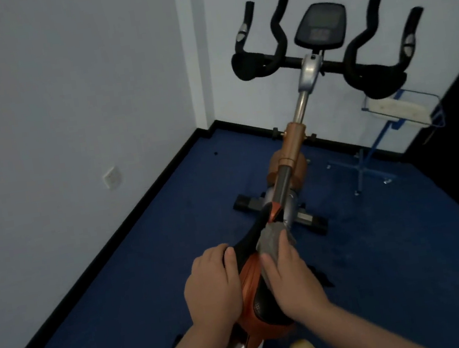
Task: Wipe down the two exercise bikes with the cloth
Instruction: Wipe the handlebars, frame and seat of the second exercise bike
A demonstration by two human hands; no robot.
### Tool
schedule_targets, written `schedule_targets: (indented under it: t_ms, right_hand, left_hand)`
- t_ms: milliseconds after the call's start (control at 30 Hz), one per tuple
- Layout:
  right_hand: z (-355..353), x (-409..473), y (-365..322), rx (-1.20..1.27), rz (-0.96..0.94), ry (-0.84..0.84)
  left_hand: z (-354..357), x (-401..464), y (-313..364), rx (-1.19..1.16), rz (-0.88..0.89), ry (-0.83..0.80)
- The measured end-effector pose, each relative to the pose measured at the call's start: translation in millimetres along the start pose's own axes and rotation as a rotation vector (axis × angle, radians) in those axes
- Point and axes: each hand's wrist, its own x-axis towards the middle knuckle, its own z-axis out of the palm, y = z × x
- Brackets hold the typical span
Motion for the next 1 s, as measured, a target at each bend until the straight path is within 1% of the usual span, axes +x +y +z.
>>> schedule_targets:
  t_ms: [133, 167, 267, 367, 433, 500, 667, 733, 833, 933, 1000]
  right_hand:
    - [-1.3, 26.7, -22.3, -0.017, 0.172, 0.082]
    - [-1.2, 28.9, -25.7, -0.041, 0.184, 0.094]
    - [1.4, 6.0, -25.9, -0.153, 0.117, 0.080]
    - [18.9, -45.5, -18.8, -0.446, -0.025, 0.105]
    - [26.1, -67.1, -18.1, -0.528, -0.032, 0.078]
    - [23.6, -63.7, -19.9, -0.508, 0.003, 0.058]
    - [3.0, -14.4, -37.1, -0.327, 0.119, 0.045]
    - [9.6, -22.4, -34.7, -0.387, 0.091, 0.058]
    - [30.6, -62.1, -25.8, -0.555, -0.062, 0.092]
    - [29.3, -71.5, -19.1, -0.540, -0.117, 0.115]
    - [22.0, -51.9, -16.9, -0.448, -0.107, 0.111]
  left_hand:
    - [-0.3, -1.5, 0.0, -0.032, 0.013, -0.023]
    - [-0.2, -1.6, -0.4, -0.037, 0.015, -0.027]
    - [0.4, -0.2, -3.3, -0.048, 0.012, -0.037]
    - [1.2, -0.3, -5.2, -0.064, 0.017, -0.036]
    - [1.1, -1.2, -4.9, -0.112, 0.014, -0.019]
    - [1.2, -0.7, -4.0, -0.154, -0.004, -0.005]
    - [1.1, -2.7, -4.2, -0.130, 0.031, 0.012]
    - [1.0, -3.5, -5.2, -0.135, 0.036, 0.007]
    - [1.1, -4.4, -6.6, -0.155, 0.043, 0.016]
    - [1.9, -3.1, -5.8, -0.163, 0.042, 0.032]
    - [2.4, -1.7, -4.9, -0.159, 0.052, 0.025]
